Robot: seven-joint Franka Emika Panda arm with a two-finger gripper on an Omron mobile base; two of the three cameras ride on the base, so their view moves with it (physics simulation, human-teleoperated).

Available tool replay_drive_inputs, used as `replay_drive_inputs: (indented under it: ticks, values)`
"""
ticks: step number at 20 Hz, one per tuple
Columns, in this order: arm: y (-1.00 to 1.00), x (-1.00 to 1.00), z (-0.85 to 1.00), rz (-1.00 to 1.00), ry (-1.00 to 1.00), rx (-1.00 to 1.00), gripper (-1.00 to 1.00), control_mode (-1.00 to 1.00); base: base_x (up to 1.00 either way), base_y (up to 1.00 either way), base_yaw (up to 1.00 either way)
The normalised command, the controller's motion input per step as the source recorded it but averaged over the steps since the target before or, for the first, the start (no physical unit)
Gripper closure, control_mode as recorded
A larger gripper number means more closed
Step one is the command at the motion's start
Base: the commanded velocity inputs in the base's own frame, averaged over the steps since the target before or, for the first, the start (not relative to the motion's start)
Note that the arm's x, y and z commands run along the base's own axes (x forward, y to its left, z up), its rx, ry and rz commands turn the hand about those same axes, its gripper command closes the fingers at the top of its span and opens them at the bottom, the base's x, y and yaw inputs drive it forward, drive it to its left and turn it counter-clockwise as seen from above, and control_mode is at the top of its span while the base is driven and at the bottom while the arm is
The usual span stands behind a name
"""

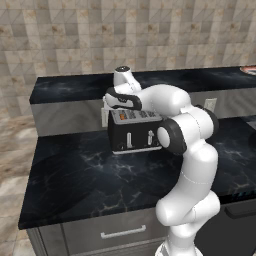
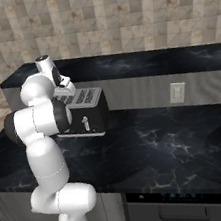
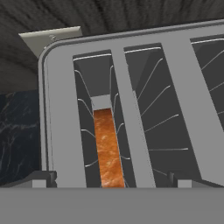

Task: Start the toaster. Once the lever pops up, take the bread to the plate on the dining counter.

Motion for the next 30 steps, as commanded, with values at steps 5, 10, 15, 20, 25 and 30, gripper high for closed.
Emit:
replay_drive_inputs:
  ticks: [5, 10, 15, 20, 25, 30]
  values:
    - [0.0, 0.0, 0.0, 0.0, 0.0, 0.0, -1.0, -1.0, 0.0, 0.0, 0.0]
    - [0.0, 0.0, 0.0, 0.0, 0.0, 0.0, -1.0, -1.0, 0.0, 0.0, 0.0]
    - [0.0, 0.0, 0.0, 0.0, 0.0, 0.0, -1.0, -1.0, 0.0, 0.0, 0.0]
    - [0.0, 0.0, 0.0, 0.0, 0.0, 0.0, -1.0, -1.0, 0.0, 0.0, 0.0]
    - [0.0, 0.0, 0.0, 0.0, 0.0, 0.0, -1.0, -1.0, 0.0, 0.0, 0.0]
    - [0.0, 0.0, 0.0, 0.0, 0.0, 0.0, -1.0, -1.0, 0.0, 0.0, 0.0]
